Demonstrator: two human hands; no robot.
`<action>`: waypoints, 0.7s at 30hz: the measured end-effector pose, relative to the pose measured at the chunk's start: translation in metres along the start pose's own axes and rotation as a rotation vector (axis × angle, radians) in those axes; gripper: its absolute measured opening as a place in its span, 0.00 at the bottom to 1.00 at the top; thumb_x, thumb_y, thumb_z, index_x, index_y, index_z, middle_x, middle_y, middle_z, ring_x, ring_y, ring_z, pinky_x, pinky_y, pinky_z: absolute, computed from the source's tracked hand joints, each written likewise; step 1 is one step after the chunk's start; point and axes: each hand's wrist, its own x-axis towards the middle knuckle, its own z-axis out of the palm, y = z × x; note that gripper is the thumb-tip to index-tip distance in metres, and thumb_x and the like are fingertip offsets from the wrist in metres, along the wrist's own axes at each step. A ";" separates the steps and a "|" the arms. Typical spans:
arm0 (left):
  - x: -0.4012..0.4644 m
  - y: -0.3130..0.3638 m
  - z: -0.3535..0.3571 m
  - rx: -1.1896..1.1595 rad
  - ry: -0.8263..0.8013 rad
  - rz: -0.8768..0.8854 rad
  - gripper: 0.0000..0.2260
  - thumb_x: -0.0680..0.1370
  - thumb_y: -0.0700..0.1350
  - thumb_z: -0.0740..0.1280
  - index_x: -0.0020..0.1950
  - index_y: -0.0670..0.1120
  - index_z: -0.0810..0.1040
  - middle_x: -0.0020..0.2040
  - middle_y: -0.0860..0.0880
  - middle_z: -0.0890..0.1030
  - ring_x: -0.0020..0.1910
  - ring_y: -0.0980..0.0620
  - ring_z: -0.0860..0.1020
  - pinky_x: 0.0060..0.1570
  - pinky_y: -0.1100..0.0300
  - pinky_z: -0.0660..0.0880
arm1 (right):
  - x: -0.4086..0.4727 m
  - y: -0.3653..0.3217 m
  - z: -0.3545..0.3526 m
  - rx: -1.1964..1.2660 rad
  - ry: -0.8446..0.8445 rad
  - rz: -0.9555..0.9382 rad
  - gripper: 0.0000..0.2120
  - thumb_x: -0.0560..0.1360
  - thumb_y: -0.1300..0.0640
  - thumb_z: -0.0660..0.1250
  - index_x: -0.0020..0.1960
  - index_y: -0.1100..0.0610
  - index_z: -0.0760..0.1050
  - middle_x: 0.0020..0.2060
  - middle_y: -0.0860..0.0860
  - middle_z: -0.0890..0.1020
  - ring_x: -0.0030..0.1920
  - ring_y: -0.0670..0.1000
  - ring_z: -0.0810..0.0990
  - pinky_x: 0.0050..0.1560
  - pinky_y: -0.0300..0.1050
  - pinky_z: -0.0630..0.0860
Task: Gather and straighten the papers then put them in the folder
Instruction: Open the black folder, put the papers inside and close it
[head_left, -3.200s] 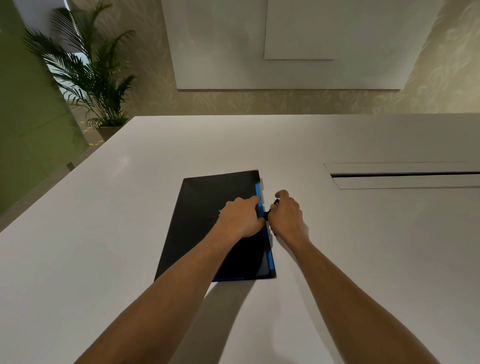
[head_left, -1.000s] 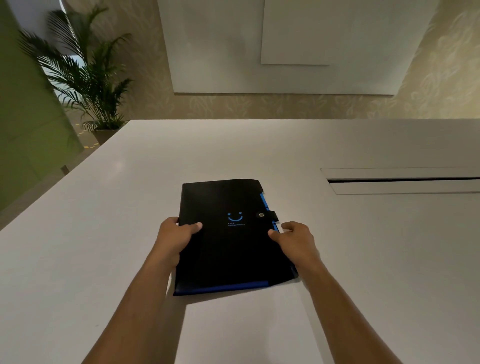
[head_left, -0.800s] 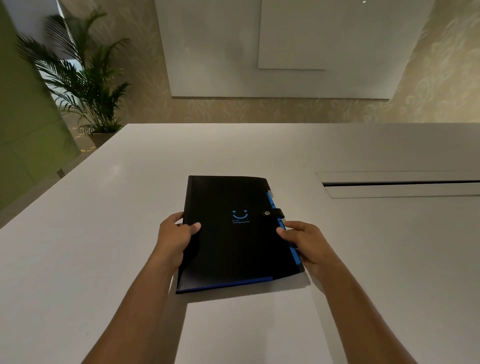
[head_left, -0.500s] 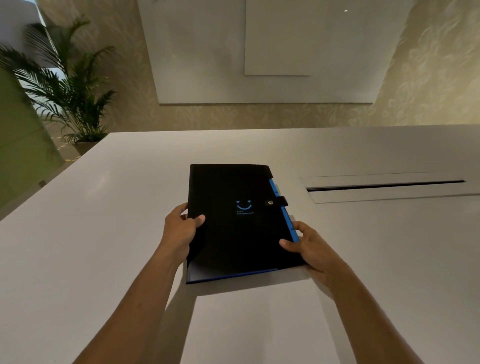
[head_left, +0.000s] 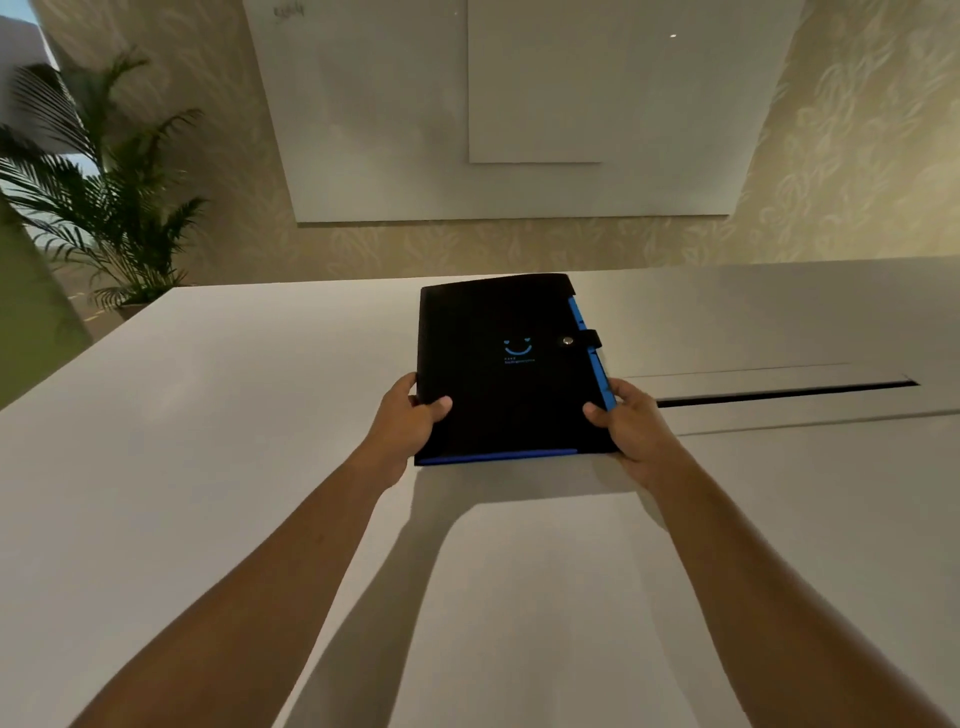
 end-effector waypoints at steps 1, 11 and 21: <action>0.012 0.002 0.005 0.042 0.024 0.019 0.23 0.80 0.44 0.66 0.73 0.46 0.64 0.66 0.42 0.75 0.61 0.42 0.76 0.57 0.50 0.76 | 0.014 -0.003 0.000 -0.022 0.008 -0.006 0.16 0.78 0.67 0.65 0.64 0.56 0.75 0.54 0.58 0.83 0.54 0.57 0.83 0.53 0.53 0.81; 0.127 -0.012 0.027 0.407 0.143 0.144 0.22 0.81 0.48 0.61 0.75 0.49 0.62 0.71 0.43 0.70 0.67 0.41 0.72 0.63 0.48 0.74 | 0.142 0.006 0.026 -0.304 0.060 -0.050 0.15 0.78 0.63 0.66 0.65 0.57 0.73 0.50 0.55 0.81 0.48 0.53 0.81 0.49 0.46 0.78; 0.195 -0.052 0.031 0.805 0.283 0.249 0.16 0.80 0.53 0.63 0.64 0.47 0.73 0.58 0.44 0.79 0.54 0.45 0.78 0.48 0.55 0.73 | 0.201 0.033 0.047 -0.654 0.143 -0.139 0.06 0.77 0.61 0.63 0.53 0.60 0.72 0.43 0.54 0.76 0.34 0.46 0.72 0.29 0.38 0.66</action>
